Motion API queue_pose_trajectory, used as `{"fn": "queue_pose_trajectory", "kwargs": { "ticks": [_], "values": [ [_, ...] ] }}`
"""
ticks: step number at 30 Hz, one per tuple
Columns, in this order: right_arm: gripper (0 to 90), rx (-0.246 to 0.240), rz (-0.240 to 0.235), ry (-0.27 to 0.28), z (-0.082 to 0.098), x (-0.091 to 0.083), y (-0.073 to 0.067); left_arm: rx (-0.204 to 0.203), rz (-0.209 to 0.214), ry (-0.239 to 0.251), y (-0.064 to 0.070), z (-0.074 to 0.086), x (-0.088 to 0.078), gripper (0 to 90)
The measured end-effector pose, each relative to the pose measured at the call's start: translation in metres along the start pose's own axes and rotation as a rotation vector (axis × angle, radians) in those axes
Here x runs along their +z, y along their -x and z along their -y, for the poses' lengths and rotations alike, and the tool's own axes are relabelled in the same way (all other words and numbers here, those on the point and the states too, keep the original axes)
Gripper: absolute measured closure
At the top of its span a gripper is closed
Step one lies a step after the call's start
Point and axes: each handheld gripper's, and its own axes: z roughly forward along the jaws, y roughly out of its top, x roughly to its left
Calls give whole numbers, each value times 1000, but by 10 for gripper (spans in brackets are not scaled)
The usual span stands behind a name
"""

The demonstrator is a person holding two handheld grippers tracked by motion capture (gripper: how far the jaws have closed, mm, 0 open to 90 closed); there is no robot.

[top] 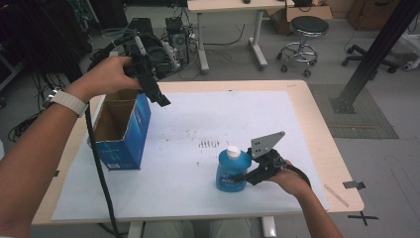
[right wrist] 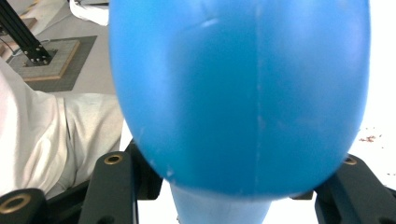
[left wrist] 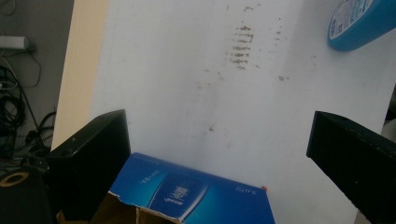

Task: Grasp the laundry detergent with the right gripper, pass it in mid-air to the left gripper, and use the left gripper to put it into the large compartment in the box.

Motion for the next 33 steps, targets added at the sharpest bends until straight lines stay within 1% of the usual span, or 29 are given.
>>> {"fn": "queue_pose_trajectory", "kwargs": {
  "ticks": [3, 5, 7, 10, 15, 20, 25, 30, 33],
  "values": [
    [446, -13, 6, -2, -1, 0, -2, -1, -2, 0, 1, 0, -1, 66],
    [447, 4, -9, 5, -1, -1, -2, 1, -3, 1, 2, 0, -1, 66],
    [448, 2, -10, 25, -3, -3, -2, 3, -5, 1, 3, 0, -2, 66],
    [447, -6, 3, 35, -10, -10, -4, 4, -6, 1, 5, -1, -4, 66],
    [447, -16, 5, 47, -22, -19, -6, 17, -5, 9, 12, -4, -7, 66],
    [447, -14, 16, 50, -27, -22, -7, 30, -8, 9, 21, -6, -11, 67],
    [447, -10, 30, 39, -33, -24, -9, 40, -5, 11, 30, -7, -16, 67],
    [446, 1, 41, 36, -39, -27, -9, 56, -8, 7, 41, -9, -22, 68],
    [447, 0, 47, 33, -44, -29, -9, 68, -6, 2, 49, -10, -24, 68]
  ]
}}
